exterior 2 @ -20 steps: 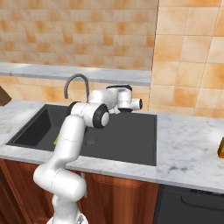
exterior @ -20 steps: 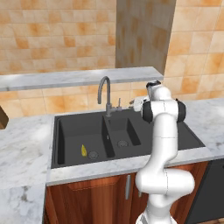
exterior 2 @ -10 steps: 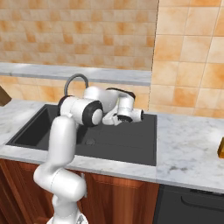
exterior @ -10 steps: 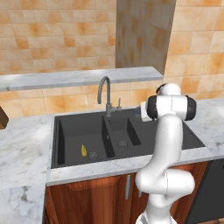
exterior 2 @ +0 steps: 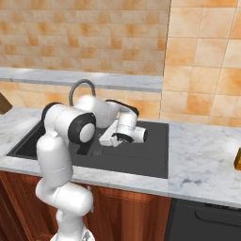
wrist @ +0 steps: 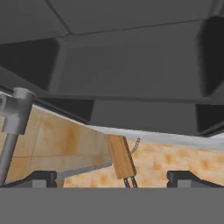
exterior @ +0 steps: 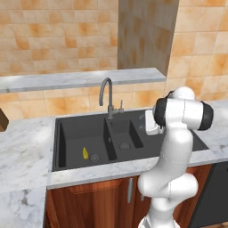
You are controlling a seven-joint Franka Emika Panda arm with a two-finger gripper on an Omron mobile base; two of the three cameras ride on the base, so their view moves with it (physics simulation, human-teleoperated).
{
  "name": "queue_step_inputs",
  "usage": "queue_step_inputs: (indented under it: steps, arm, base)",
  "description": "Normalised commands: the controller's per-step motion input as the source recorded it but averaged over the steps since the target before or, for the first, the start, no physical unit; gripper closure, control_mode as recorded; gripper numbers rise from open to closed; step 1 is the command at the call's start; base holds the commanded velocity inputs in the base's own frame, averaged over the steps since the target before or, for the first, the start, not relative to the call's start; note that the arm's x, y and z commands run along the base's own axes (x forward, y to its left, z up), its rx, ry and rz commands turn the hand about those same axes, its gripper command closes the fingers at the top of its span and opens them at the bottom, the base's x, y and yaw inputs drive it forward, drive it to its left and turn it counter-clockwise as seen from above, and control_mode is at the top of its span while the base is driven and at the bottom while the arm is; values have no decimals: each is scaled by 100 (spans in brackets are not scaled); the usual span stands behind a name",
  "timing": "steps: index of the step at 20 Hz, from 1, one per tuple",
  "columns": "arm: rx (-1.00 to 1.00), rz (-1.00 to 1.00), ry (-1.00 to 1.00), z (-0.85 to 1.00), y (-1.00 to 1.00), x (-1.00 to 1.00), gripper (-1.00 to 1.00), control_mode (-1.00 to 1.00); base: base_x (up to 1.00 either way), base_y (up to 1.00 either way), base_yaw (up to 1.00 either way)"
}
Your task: Turn on the sink faucet. Then move the lemon wedge from the counter to the sink. Turn off the sink. Move the vegetable from the sink to the pot next to the stove. Finally move the pot to the rear left burner.
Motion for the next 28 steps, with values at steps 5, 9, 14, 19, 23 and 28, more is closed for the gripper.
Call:
queue_step_inputs:
  steps: [5, 9, 14, 19, 23, 28]
  arm:
    - [-6, 1, -6, 22, 36, -61, -100, -100]
    - [-8, 2, -8, 24, 35, -62, -100, -100]
    - [-11, 6, -8, 26, 38, -58, -100, -100]
    - [-14, 14, -5, 32, 56, -29, -100, -100]
    - [-16, 19, -1, 48, 56, -4, -100, -100]
    - [-19, 20, 0, 25, 56, 0, -100, -100]
  base:
    - [0, 0, 0]
    - [0, 0, 0]
    - [0, 0, 0]
    - [0, 0, 0]
    - [0, 0, 0]
    - [0, 0, 0]
